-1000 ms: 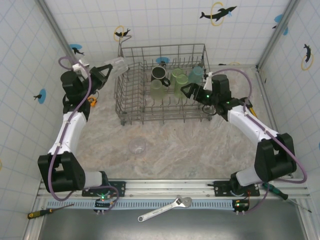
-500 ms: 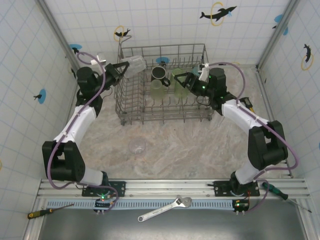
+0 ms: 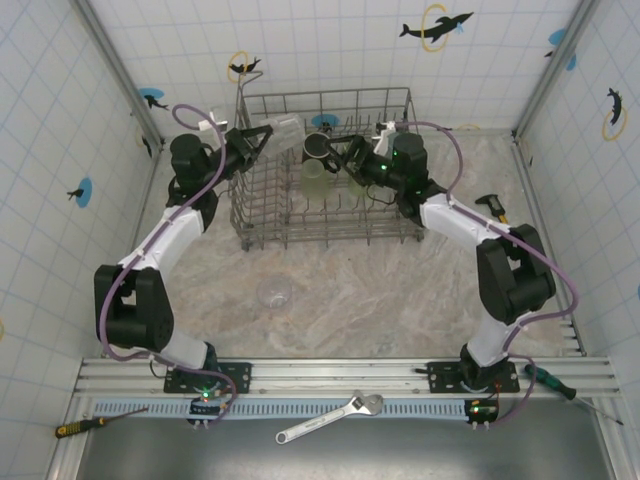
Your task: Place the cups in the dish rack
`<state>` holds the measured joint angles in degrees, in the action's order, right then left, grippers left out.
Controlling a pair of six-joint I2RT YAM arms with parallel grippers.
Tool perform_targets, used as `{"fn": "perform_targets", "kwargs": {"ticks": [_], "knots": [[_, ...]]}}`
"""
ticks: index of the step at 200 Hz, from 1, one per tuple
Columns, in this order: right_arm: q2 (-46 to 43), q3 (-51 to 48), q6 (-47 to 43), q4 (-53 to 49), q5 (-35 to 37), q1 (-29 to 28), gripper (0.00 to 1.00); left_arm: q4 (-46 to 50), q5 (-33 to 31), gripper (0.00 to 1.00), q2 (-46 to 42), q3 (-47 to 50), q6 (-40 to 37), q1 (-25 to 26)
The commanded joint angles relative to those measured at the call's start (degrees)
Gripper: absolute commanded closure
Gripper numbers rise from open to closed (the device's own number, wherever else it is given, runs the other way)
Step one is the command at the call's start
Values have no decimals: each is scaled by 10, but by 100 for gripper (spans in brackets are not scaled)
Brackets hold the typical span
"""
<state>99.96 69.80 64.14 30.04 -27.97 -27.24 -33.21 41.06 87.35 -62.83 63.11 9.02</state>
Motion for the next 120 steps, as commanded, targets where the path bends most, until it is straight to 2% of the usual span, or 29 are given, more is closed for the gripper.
{"fn": "perform_targets", "kwargs": {"ticks": [1, 34, 58, 76, 120], "knots": [[25, 31, 61, 49, 31, -7, 1, -67, -4, 100, 4, -2, 7, 5], [58, 69, 107, 63, 37, -20, 7, -80, -8, 100, 9, 4, 15, 14], [81, 96, 123, 68, 36, -30, 7, -82, -15, 100, 11, 6, 16, 22], [94, 109, 136, 77, 36, -37, 0, -83, -19, 100, 14, 5, 17, 28], [106, 115, 155, 101, 55, -50, 1, -85, -23, 100, 20, 14, 24, 30]]}}
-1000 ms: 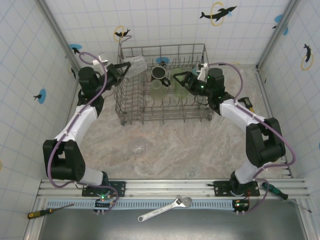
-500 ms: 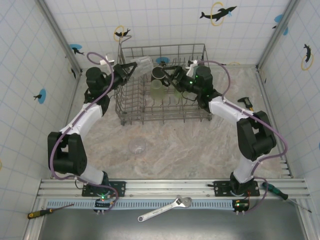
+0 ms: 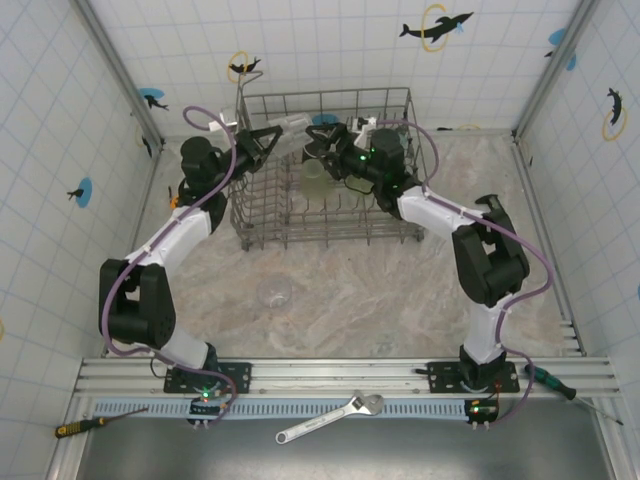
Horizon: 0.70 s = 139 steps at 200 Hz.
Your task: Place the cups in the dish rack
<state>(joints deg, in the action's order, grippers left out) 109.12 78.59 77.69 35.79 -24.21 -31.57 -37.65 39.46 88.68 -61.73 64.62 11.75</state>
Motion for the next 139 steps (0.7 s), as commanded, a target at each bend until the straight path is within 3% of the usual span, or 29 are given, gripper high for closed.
{"fn": "perform_targets", "kwargs": {"ticks": [1, 67, 112, 126, 139], "knots": [[15, 27, 19, 44, 17, -7, 1, -41, -7, 100, 7, 3, 10, 3], [54, 65, 39, 59, 42, -16, 1, -52, -6, 100, 8, 13, 24, 15], [64, 102, 36, -2, 71, -24, 0, -45, -6, 100, 10, 16, 17, 24], [68, 105, 46, -11, 78, -25, 7, -40, -8, 100, 9, 16, 12, 29], [71, 107, 56, -11, 79, -27, 20, -38, -8, 100, 11, 15, 10, 30]]}}
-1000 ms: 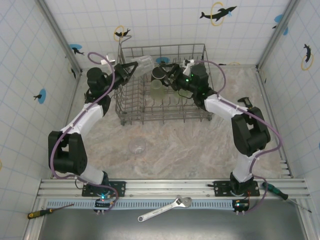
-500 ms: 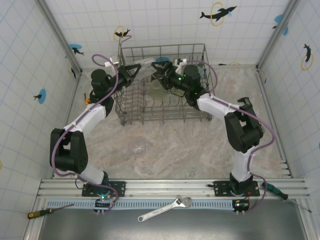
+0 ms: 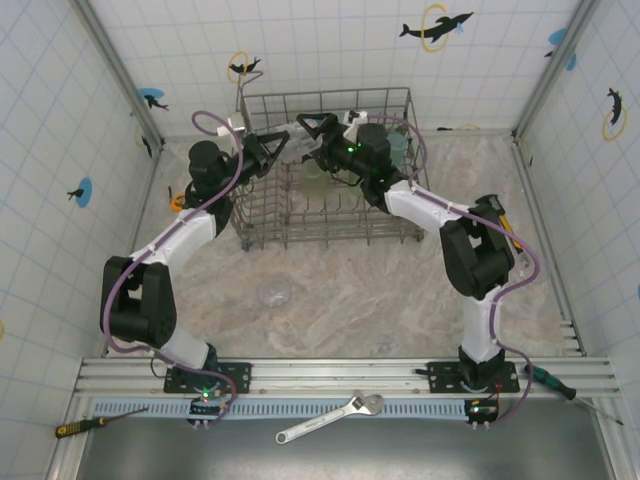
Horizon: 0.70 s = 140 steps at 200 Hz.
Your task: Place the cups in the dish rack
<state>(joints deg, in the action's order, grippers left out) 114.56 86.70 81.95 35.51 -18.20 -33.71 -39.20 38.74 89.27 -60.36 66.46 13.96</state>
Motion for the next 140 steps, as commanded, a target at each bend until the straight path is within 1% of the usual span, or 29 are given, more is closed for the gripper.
{"fn": "perform_targets", "kwargs": {"ticks": [1, 2, 23, 30, 54, 62, 69, 82, 104, 123, 134, 140], "knots": [[17, 26, 14, -9, 18, -5, 21, -22, -1, 100, 5, 2, -8, 9], [19, 26, 15, -9, 18, -5, 22, -22, -1, 100, 6, 2, -8, 9], [23, 28, 20, -14, 16, -6, 29, -21, 2, 100, 10, -3, -8, 12], [24, 26, 21, -12, 16, -6, 36, -21, 3, 100, 11, -4, -8, 14], [23, 24, 17, -7, 15, -4, 51, -15, 5, 100, 11, -9, -10, 14], [22, 24, 14, -6, 14, -3, 55, -5, 6, 91, 9, -13, -18, 14], [21, 23, 10, -6, 13, -2, 57, 8, 5, 81, 6, -18, -29, 14], [18, 24, 1, -5, 10, 0, 61, 32, -3, 71, -2, -24, -47, 14], [13, 22, -15, -4, 5, 7, 67, 64, -19, 48, -16, -32, -75, 14], [12, 22, -29, -4, -5, 13, 69, 94, -30, 33, -26, -42, -97, 14], [13, 22, -38, 3, -15, 15, 70, 113, -37, 26, -32, -47, -107, 14], [15, 24, -45, 4, -24, 15, 72, 125, -43, 22, -36, -50, -112, 13]]}}
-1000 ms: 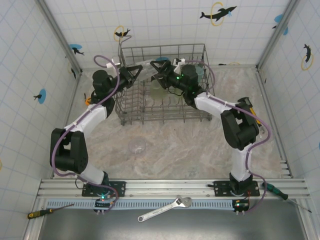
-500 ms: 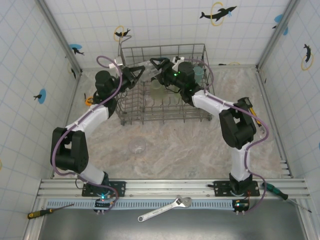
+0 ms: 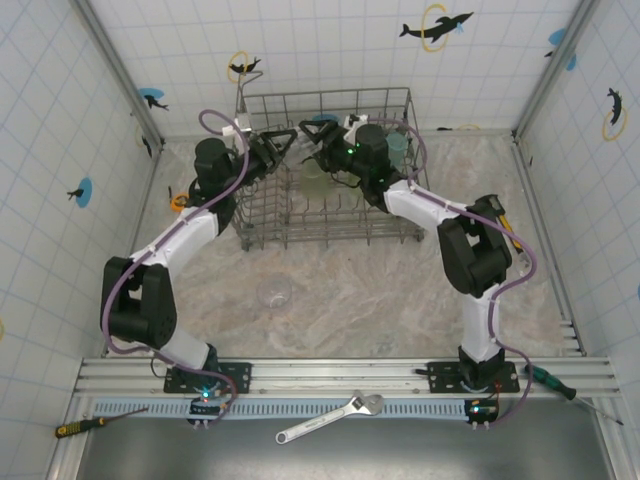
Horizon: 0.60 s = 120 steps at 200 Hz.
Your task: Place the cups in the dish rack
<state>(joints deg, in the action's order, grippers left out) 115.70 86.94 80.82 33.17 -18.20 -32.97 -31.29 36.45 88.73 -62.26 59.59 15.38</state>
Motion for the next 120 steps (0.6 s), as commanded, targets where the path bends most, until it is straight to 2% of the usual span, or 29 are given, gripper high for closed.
{"fn": "perform_targets", "kwargs": {"ticks": [1, 42, 73, 120], "knots": [[4, 22, -35, 27, -25, 8, 72, 49, -21, 21, -31, -32, -44, -2], [8, 38, -99, -17, -65, 9, 72, 131, -74, 3, -69, -57, -85, -7], [3, 43, -164, -54, -84, 4, 72, 254, -144, 3, -90, -94, -127, -25], [-11, 46, -269, -129, -83, -9, 72, 325, -156, 3, -121, -92, -145, -94]]}}
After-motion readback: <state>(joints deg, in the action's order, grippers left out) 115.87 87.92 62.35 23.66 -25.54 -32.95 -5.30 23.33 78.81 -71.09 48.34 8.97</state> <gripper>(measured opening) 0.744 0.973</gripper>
